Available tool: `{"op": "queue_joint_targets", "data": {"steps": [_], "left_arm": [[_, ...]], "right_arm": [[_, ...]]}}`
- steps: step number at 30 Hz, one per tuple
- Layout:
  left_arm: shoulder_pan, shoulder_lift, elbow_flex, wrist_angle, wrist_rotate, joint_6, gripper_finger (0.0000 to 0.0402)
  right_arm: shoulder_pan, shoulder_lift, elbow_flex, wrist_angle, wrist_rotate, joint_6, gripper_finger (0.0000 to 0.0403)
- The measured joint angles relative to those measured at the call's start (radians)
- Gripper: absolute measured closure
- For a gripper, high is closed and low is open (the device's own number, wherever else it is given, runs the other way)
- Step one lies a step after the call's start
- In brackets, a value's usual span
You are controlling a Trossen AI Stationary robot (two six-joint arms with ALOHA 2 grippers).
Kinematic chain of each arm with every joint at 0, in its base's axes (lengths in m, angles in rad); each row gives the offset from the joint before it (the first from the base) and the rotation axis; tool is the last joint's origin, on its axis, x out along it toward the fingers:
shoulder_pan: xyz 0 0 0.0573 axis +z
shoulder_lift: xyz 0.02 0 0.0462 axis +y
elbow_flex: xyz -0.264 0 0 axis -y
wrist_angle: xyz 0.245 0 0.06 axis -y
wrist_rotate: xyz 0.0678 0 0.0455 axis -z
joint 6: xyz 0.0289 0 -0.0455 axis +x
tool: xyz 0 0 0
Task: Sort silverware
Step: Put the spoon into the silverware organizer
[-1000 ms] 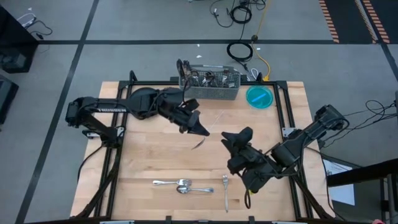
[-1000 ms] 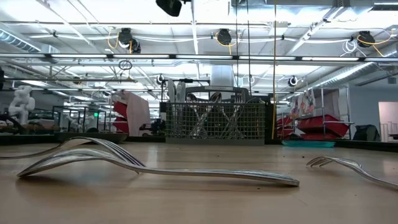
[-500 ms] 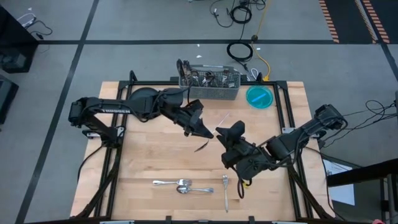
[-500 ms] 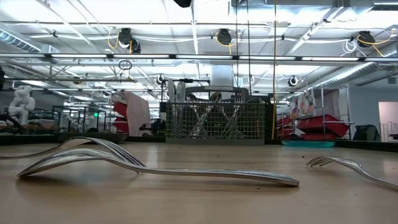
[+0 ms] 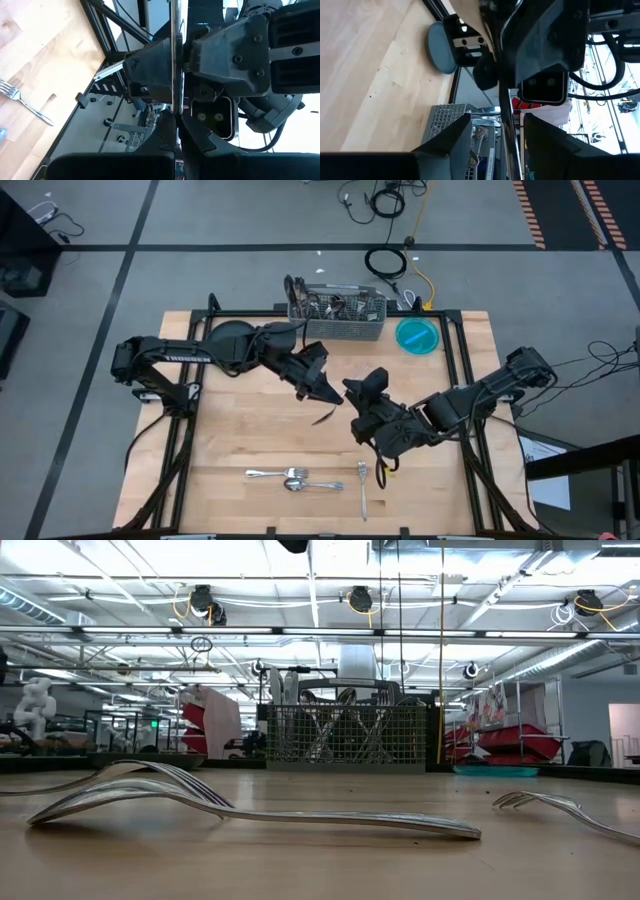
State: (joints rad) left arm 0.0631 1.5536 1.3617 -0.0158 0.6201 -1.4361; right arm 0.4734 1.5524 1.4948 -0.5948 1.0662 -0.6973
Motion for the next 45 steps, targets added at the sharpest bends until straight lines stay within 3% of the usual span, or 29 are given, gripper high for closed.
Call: {"op": "queue_joint_targets", "data": {"steps": [12, 20, 32, 42, 45], "left_arm": [[0.009, -0.001, 0.0, -0.006, 0.008, -0.006, 0.0392], [0.021, -0.002, 0.0, -0.003, -0.019, 0.023, 0.0388], [0.046, -0.003, 0.0, 0.003, -0.097, 0.105, 0.0269], [0.122, -0.006, 0.002, 0.008, -0.027, 0.373, 0.0218], [0.167, 0.0, 0.001, 0.0, -0.085, 0.447, 0.0217]], "right_arm": [[-0.021, 0.0, 0.0, -0.006, 0.001, -0.002, 0.0392], [-0.022, 0.0, 0.0, -0.008, 0.012, 0.032, 0.0399], [-0.023, 0.0, 0.0, 0.006, -0.018, 0.065, 0.0402], [-0.026, -0.022, -0.002, 0.044, -0.059, 0.208, 0.0402], [-0.006, -0.069, 0.0, 0.091, -0.153, 0.278, 0.0402]]}}
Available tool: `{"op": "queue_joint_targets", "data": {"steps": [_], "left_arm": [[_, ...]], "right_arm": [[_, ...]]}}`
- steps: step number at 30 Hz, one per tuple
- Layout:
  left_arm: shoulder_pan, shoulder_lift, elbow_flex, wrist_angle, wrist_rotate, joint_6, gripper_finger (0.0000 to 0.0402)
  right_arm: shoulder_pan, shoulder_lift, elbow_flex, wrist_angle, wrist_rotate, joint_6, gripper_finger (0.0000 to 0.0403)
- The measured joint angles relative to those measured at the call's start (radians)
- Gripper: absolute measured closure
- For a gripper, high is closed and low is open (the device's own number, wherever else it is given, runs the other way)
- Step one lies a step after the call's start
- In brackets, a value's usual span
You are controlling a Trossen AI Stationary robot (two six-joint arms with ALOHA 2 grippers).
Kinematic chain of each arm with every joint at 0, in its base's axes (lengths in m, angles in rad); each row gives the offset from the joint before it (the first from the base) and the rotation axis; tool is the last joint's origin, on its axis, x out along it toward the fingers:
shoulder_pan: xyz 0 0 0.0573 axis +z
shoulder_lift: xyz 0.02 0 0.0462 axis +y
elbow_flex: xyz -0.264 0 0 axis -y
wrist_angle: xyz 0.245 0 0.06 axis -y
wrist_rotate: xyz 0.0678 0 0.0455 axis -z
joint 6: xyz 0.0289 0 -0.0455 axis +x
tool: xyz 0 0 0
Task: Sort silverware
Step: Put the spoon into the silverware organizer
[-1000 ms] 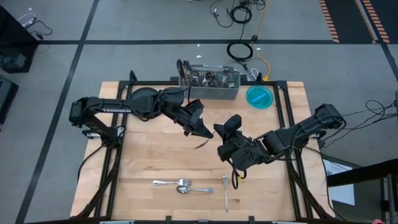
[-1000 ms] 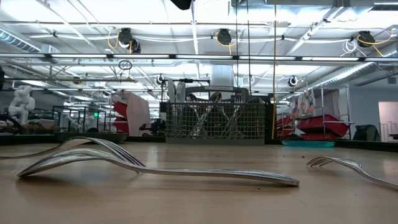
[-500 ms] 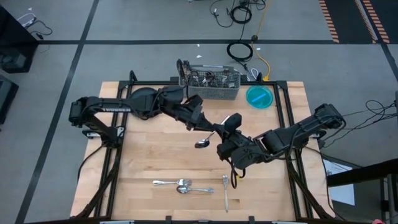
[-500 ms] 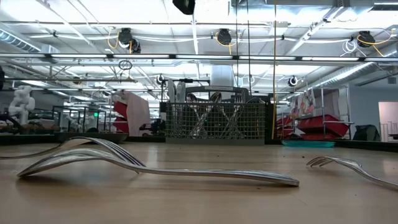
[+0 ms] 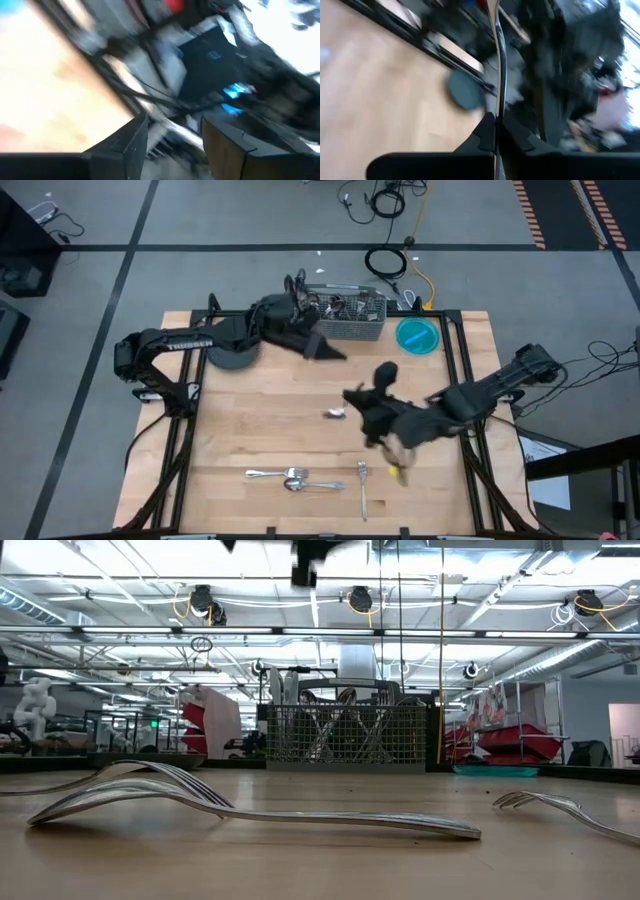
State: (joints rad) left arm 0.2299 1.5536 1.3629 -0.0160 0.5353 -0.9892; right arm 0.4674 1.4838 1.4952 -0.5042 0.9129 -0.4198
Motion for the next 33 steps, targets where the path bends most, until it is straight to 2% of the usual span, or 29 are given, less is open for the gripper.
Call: {"op": "queue_joint_targets", "data": {"steps": [2, 6, 9, 13, 17, 19, 24, 29, 33], "left_arm": [[0.036, 0.004, -0.003, -0.012, -0.009, 0.032, 0.0217], [0.124, -0.016, 0.0, 0.005, 0.059, 0.084, 0.0217], [0.203, -0.038, -0.001, -0.006, 0.083, 0.166, 0.0217], [0.27, -0.111, -0.002, -0.008, 0.179, 0.261, 0.0217], [0.321, -0.215, -0.002, -0.06, 0.187, 0.411, 0.0217], [0.337, -0.279, -0.002, -0.117, 0.196, 0.499, 0.0217], [0.376, -0.429, -0.001, -0.287, 0.139, 0.679, 0.0217], [0.396, -0.532, -0.001, -0.405, 0.099, 0.763, 0.0217], [0.396, -0.568, -0.001, -0.452, 0.09, 0.813, 0.0217]], "right_arm": [[0.012, -0.045, 0.0, 0.004, -0.042, 0.027, 0.0402], [0.032, -0.125, 0.001, -0.003, 0.03, 0.065, 0.0402], [0.061, -0.179, 0.0, -0.083, 0.072, 0.146, 0.0402], [0.086, -0.232, 0.0, -0.226, 0.196, 0.286, 0.0402], [0.103, -0.286, -0.004, -0.389, 0.294, 0.452, 0.0402], [0.109, -0.334, -0.034, -0.41, 0.373, 0.527, 0.0402], [0.118, -0.468, -0.211, -0.382, 0.529, 0.684, 0.0402], [0.116, -0.591, -0.463, -0.252, 0.64, 0.895, 0.0402], [0.094, -0.623, -0.651, -0.149, 0.652, 1.107, 0.0402]]}}
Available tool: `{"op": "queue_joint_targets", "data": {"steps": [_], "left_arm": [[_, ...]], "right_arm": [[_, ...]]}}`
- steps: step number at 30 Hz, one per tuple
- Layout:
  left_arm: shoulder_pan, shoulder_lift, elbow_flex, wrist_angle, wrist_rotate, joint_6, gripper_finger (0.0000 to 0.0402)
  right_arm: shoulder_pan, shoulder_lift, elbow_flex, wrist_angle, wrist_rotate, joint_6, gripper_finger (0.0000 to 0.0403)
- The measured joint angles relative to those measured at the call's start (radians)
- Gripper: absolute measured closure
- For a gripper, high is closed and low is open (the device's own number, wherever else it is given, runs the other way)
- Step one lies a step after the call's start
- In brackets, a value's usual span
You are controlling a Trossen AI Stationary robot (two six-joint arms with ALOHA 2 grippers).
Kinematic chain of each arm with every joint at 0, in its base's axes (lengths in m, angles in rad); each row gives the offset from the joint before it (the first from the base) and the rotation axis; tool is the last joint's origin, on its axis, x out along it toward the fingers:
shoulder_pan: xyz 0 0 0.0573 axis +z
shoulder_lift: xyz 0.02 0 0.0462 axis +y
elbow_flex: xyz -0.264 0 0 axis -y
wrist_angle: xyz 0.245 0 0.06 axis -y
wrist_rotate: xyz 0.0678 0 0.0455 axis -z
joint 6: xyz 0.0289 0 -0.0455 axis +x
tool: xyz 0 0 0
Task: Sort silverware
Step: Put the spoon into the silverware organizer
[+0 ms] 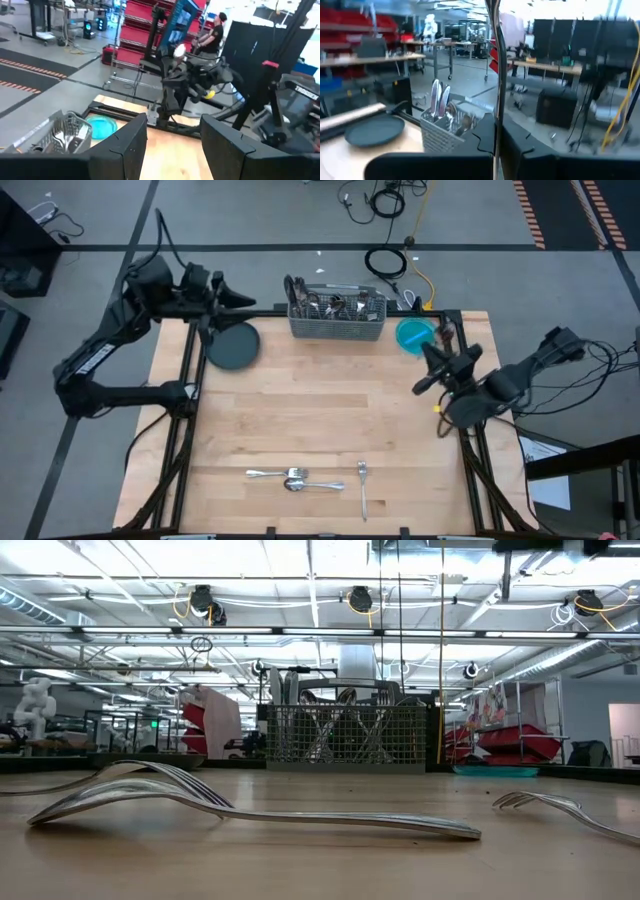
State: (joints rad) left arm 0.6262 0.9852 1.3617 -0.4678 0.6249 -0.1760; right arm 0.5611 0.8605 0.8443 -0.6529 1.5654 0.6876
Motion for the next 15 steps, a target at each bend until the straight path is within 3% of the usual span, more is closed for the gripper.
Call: {"op": "queue_joint_targets", "data": {"steps": [4, 7, 9, 12, 15], "left_arm": [[0.0, -0.023, -0.035, -0.005, -0.019, 0.034, 0.0217], [0.0, -0.031, -0.077, -0.002, -0.043, 0.08, 0.0217], [-0.001, -0.03, -0.117, 0.052, -0.041, 0.096, 0.0217], [-0.001, -0.021, -0.192, 0.182, 0.015, 0.072, 0.0217], [-0.007, 0.005, -0.267, 0.296, 0.133, 0.014, 0.0217]], "right_arm": [[-0.044, 0.019, -0.128, 0.18, 0.007, 0.117, 0.0402], [-0.074, 0.065, -0.175, 0.323, -0.005, 0.114, 0.0402], [-0.097, 0.097, -0.176, 0.406, -0.075, 0.044, 0.0402], [-0.159, 0.153, -0.173, 0.692, -0.34, -0.265, 0.0402], [-0.247, 0.217, -0.17, 1.204, -0.727, -0.722, 0.0403]]}}
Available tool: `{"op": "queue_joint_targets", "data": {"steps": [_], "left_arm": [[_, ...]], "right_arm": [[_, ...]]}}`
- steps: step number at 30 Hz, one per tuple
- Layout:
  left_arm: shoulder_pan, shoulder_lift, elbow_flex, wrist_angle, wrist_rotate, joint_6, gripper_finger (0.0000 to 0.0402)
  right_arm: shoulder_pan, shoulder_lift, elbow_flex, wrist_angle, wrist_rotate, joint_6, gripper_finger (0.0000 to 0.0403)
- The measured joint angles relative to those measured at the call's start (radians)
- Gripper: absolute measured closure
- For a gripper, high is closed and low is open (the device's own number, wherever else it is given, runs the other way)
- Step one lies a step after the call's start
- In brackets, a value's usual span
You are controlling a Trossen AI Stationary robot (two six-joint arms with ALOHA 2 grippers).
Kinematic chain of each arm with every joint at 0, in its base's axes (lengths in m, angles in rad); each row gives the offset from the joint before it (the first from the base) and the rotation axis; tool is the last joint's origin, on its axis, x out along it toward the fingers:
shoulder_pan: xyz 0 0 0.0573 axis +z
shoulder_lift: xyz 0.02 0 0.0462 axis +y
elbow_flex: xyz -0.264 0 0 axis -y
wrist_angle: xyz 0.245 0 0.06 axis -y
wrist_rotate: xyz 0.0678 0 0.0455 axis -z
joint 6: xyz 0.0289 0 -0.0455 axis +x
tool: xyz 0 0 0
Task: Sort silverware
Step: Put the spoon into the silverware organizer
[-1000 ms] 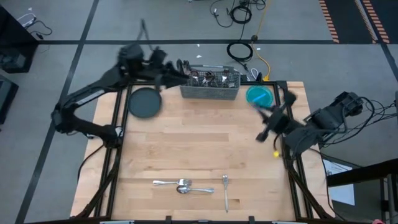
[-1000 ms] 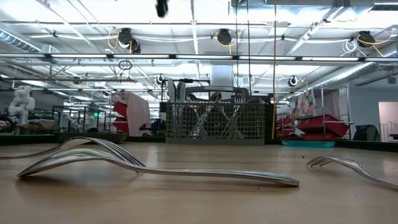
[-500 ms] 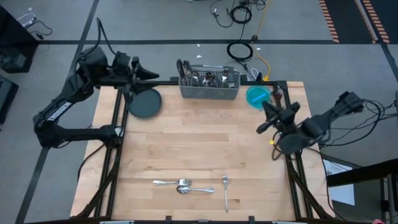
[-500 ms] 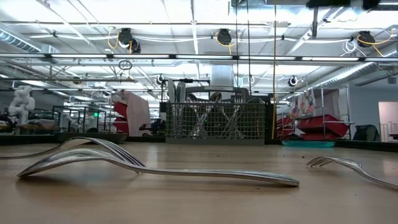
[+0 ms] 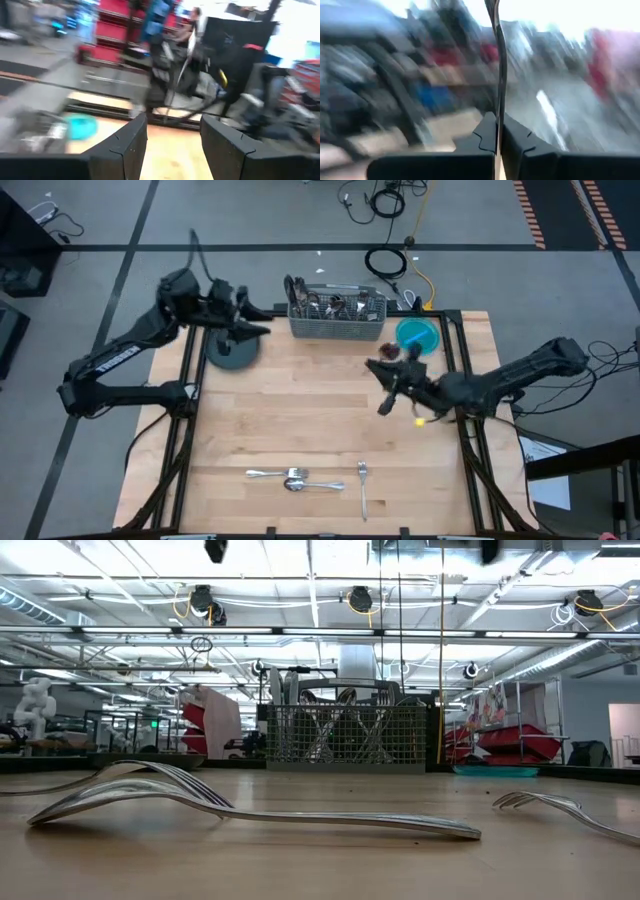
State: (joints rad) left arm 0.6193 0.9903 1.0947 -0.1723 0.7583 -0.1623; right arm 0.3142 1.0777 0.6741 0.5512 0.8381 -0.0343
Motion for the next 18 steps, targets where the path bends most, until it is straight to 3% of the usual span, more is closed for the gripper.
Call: {"op": "queue_joint_targets", "data": {"steps": [2, 3, 5, 7, 10, 14, 18], "left_arm": [[0.0, 0.012, -0.039, 0.047, 0.066, -0.016, 0.0217], [0.0, 0.013, -0.053, 0.058, 0.085, -0.015, 0.0217], [0.0, 0.009, -0.075, 0.091, 0.097, -0.014, 0.0217], [0.0, 0.005, -0.092, 0.118, 0.098, -0.005, 0.0217], [0.0, 0.004, -0.108, 0.162, 0.098, 0.031, 0.0217], [0.0, 0.003, -0.164, 0.224, 0.1, 0.04, 0.0229], [0.0, 0.003, -0.228, 0.255, 0.102, 0.043, 0.0257]], "right_arm": [[-0.066, 0.037, 0.004, 0.299, -0.186, -0.21, 0.0403], [-0.102, 0.046, 0.004, 0.387, -0.222, -0.272, 0.0403], [-0.194, 0.048, 0.004, 0.421, -0.262, -0.306, 0.0403], [-0.31, 0.054, 0.003, 0.385, -0.365, -0.218, 0.0403], [-0.488, 0.117, 0.002, 0.417, -0.601, -0.03, 0.0403], [-0.639, 0.278, 0.002, 0.588, -0.729, 0.117, 0.0403], [-0.712, 0.472, 0.075, 0.748, -0.841, 0.197, 0.0403]]}}
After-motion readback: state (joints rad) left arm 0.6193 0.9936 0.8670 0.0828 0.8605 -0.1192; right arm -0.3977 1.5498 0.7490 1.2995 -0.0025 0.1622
